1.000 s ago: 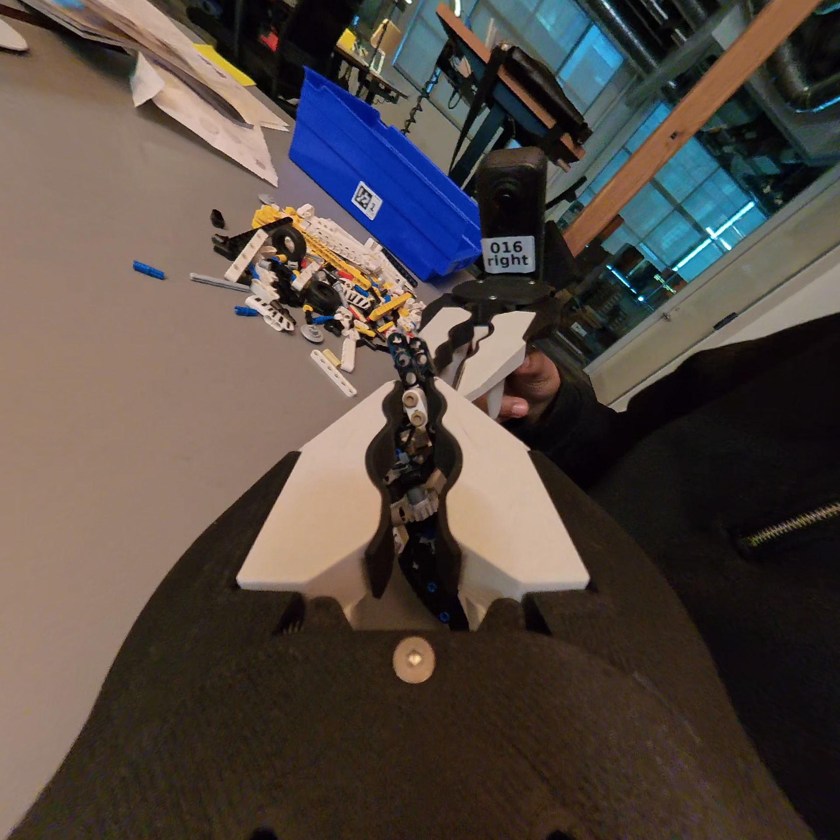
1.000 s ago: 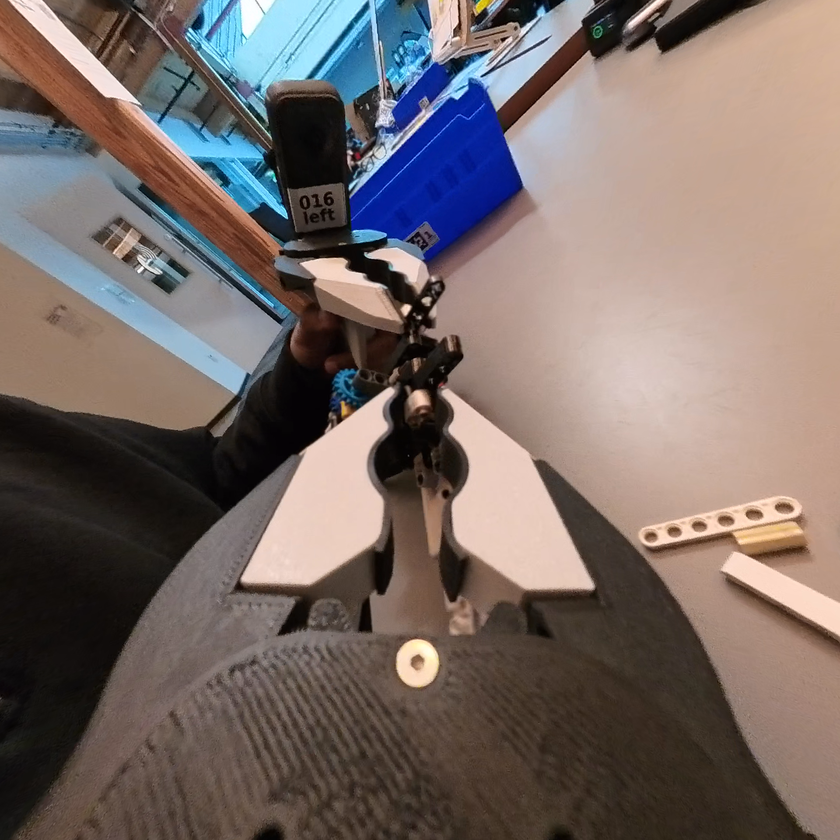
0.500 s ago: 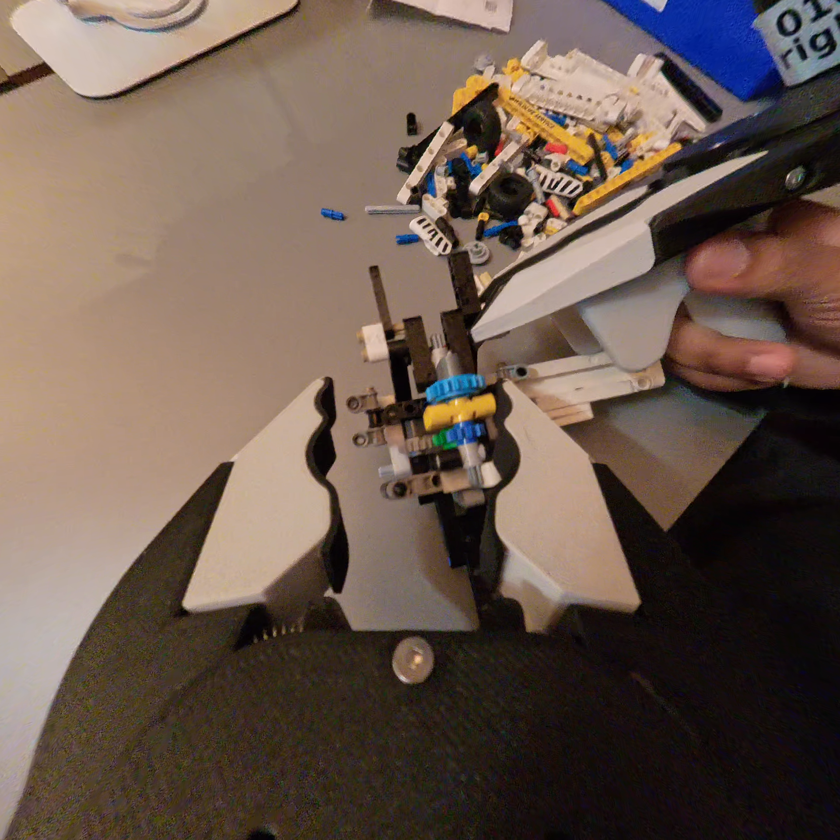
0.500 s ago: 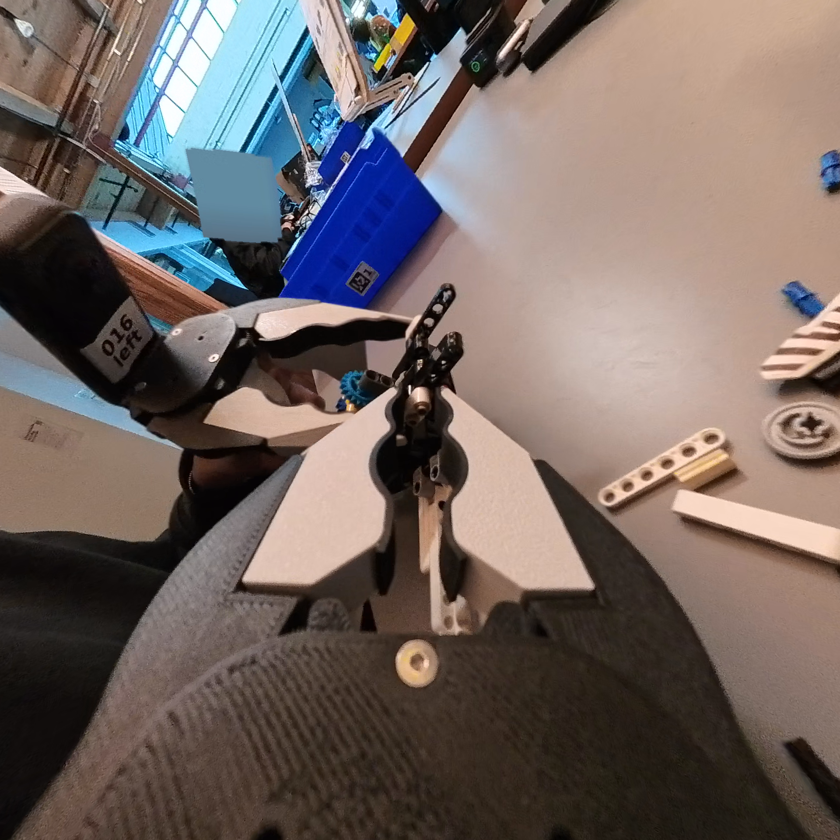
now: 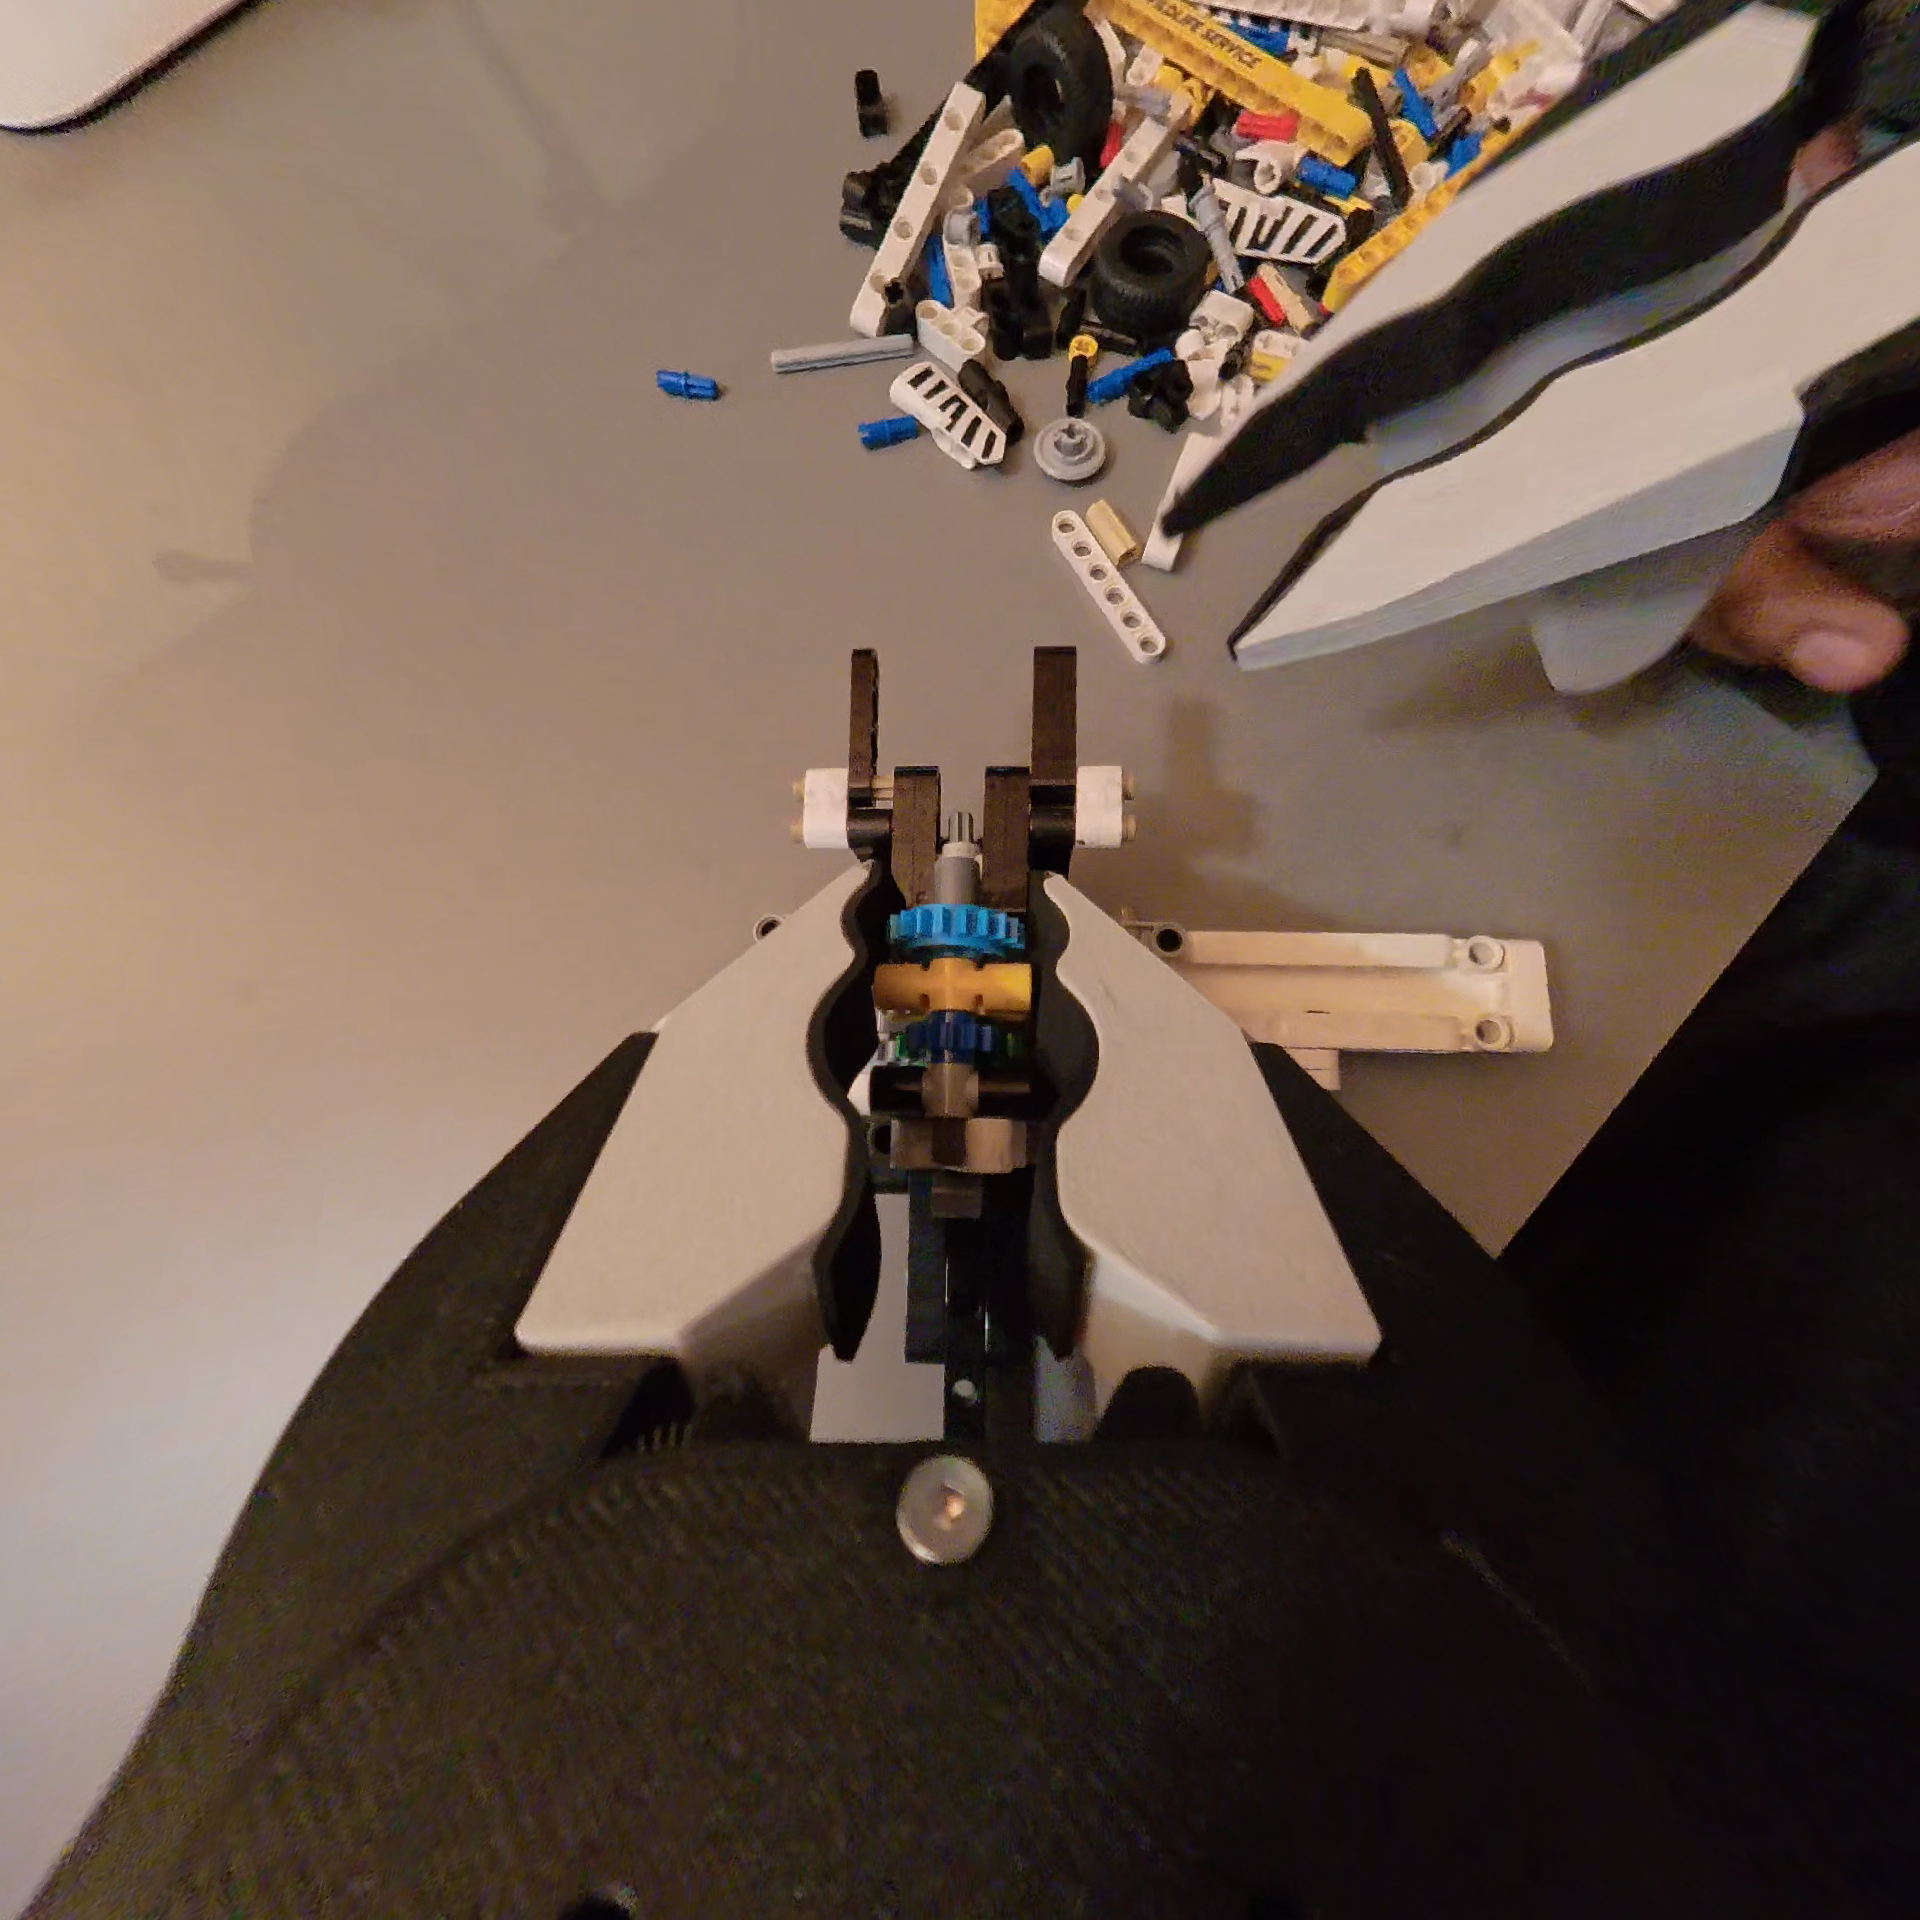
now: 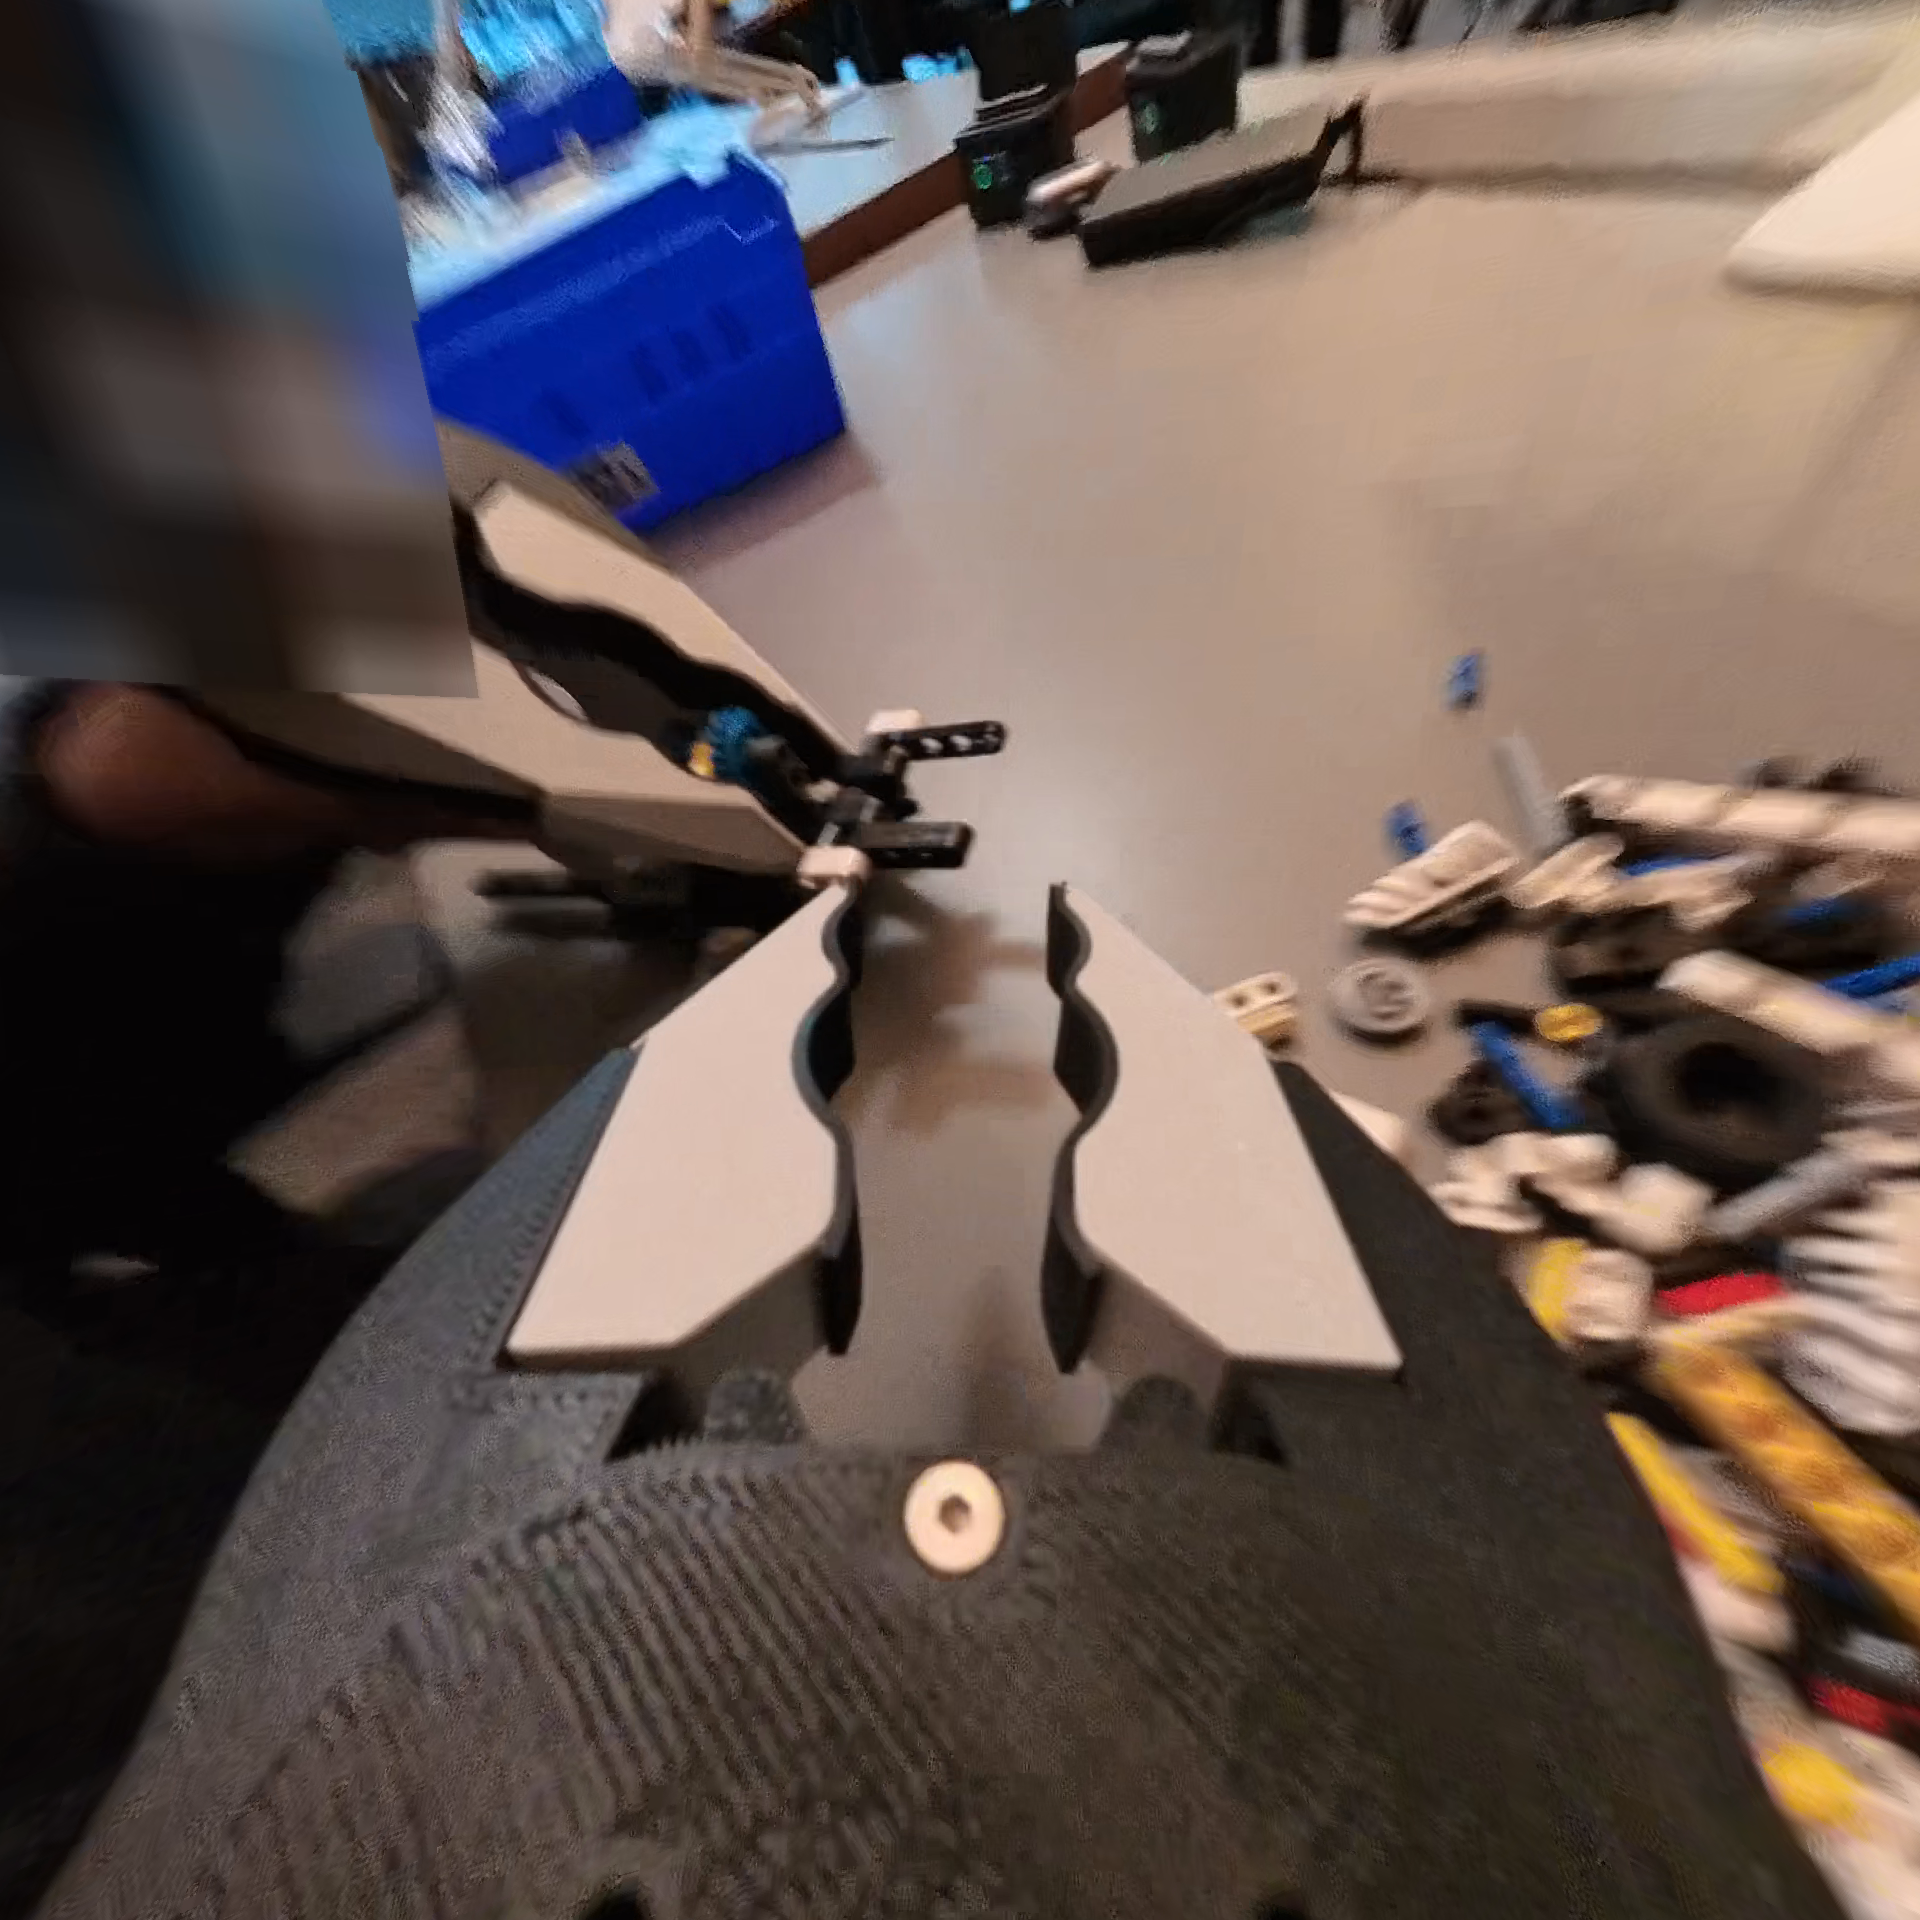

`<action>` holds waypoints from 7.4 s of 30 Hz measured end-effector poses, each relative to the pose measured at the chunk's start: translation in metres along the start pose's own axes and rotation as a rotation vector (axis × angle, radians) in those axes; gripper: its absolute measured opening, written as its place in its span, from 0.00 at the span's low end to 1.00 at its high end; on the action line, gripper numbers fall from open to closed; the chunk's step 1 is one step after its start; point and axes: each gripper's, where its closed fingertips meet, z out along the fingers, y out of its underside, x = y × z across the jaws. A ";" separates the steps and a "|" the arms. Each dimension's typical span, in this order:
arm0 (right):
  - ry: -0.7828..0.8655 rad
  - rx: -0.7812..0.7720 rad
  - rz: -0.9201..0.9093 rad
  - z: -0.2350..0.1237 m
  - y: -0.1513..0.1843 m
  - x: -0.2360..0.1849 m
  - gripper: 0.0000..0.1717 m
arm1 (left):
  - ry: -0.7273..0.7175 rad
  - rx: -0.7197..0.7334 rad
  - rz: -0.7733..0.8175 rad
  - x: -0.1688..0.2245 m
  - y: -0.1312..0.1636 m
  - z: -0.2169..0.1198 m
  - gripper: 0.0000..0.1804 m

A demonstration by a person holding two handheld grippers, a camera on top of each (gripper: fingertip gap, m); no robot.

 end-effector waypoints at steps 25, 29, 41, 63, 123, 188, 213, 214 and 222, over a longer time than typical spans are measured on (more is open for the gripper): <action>0.166 0.191 -1.690 0.031 -0.005 -0.020 0.06 | 0.340 -0.020 -0.018 -0.008 -0.015 0.011 0.14; 0.137 0.178 -1.697 0.034 0.000 -0.020 0.07 | 0.367 -0.022 -0.004 -0.006 -0.014 0.013 0.14; 0.132 0.164 -1.653 0.040 0.006 -0.023 0.05 | 0.394 -0.049 0.025 -0.006 -0.009 0.013 0.14; 0.179 0.043 -1.459 0.042 0.004 0.001 0.15 | 0.132 -0.072 0.027 -0.042 -0.007 0.022 0.14; 0.256 -0.104 -1.364 0.034 0.045 -0.029 0.00 | -0.270 -0.035 -0.153 -0.105 0.003 0.015 0.13; -0.200 0.247 0.284 0.011 -0.038 -0.018 0.03 | -0.104 0.539 -0.011 -0.013 -0.065 -0.015 0.16; -0.062 0.326 0.158 -0.003 -0.049 0.000 0.05 | -0.060 0.453 -0.075 -0.020 -0.058 -0.012 0.14; -0.057 0.322 0.152 -0.003 -0.049 0.000 0.05 | -0.060 0.451 -0.070 -0.020 -0.058 -0.012 0.14; 0.128 0.275 -0.197 -0.006 -0.045 0.002 0.08 | -0.099 0.441 -0.023 -0.019 -0.057 -0.012 0.14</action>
